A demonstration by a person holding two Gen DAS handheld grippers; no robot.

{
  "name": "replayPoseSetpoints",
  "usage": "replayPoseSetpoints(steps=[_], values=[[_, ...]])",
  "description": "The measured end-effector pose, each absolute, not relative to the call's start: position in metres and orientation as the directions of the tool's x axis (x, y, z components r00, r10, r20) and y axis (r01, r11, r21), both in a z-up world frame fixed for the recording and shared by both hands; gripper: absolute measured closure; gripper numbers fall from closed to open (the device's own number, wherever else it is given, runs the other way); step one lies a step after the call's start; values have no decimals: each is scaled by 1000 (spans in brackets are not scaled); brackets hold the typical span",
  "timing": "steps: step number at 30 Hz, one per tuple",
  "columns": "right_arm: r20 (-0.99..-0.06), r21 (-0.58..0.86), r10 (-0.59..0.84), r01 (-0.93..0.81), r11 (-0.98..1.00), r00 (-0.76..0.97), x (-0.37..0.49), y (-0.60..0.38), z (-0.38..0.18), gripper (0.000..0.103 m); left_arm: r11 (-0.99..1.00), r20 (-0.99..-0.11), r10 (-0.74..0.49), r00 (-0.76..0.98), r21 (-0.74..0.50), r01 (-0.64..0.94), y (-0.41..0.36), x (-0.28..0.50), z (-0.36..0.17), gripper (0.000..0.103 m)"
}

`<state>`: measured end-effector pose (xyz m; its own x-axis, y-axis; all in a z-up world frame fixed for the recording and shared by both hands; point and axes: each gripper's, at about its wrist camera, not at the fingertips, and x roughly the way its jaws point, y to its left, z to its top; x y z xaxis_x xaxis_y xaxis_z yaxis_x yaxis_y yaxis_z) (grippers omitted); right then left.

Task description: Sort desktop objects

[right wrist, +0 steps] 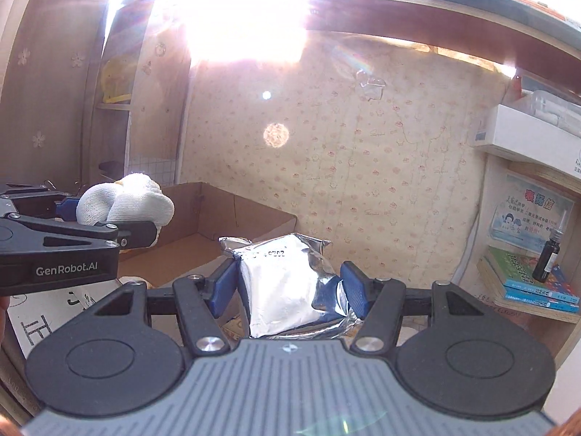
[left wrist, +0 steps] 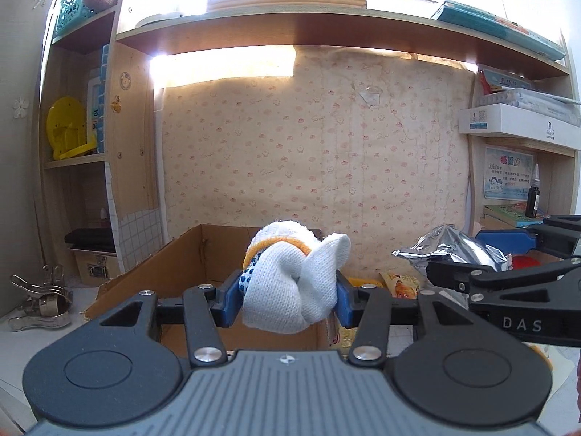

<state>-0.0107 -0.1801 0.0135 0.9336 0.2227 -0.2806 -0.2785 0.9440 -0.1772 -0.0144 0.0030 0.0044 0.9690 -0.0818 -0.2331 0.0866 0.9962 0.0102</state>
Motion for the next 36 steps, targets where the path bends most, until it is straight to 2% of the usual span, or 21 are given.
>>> replayPoseSetpoints(steps=[15,36], values=[[-288,-159,349,-404,901,892,30,-110,21,42,1000,-253,21,967,10,-19,58,-3,-1,51],[-363,-157,398,-477,865,842,80,-49,6,42,998,-284,54,957,-11,-60,89,13,-11,51]])
